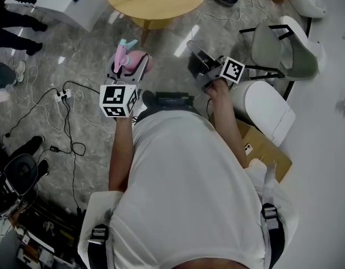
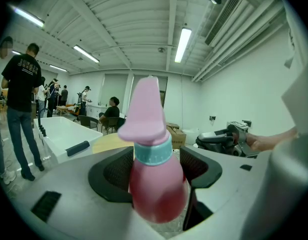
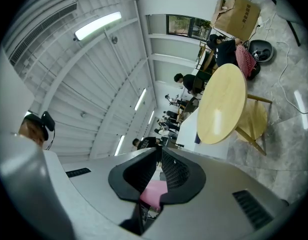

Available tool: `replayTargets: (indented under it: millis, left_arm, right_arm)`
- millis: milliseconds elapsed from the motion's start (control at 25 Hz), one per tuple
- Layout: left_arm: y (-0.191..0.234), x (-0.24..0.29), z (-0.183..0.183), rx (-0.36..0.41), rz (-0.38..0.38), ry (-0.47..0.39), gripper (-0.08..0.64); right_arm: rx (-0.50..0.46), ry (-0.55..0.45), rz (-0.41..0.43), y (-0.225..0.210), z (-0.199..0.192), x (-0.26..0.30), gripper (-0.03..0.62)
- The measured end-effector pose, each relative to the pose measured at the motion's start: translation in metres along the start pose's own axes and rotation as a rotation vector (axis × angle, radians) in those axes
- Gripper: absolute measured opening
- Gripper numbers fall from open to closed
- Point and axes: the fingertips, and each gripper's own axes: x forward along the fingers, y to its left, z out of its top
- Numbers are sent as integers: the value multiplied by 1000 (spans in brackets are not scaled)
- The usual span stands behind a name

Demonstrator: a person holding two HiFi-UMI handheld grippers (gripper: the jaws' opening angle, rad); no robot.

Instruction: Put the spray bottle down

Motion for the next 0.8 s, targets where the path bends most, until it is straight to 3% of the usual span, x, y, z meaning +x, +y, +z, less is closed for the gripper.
replayTargets:
  millis: [400, 800]
  left_arm:
    - [29, 6, 5, 7, -46, -18, 290]
    - [32, 11, 13, 9, -69, -36, 290]
  right_arm:
    - [-33, -10, -38, -1, -13, 21, 20]
    - [-45, -22, -64, 0, -12, 20, 20]
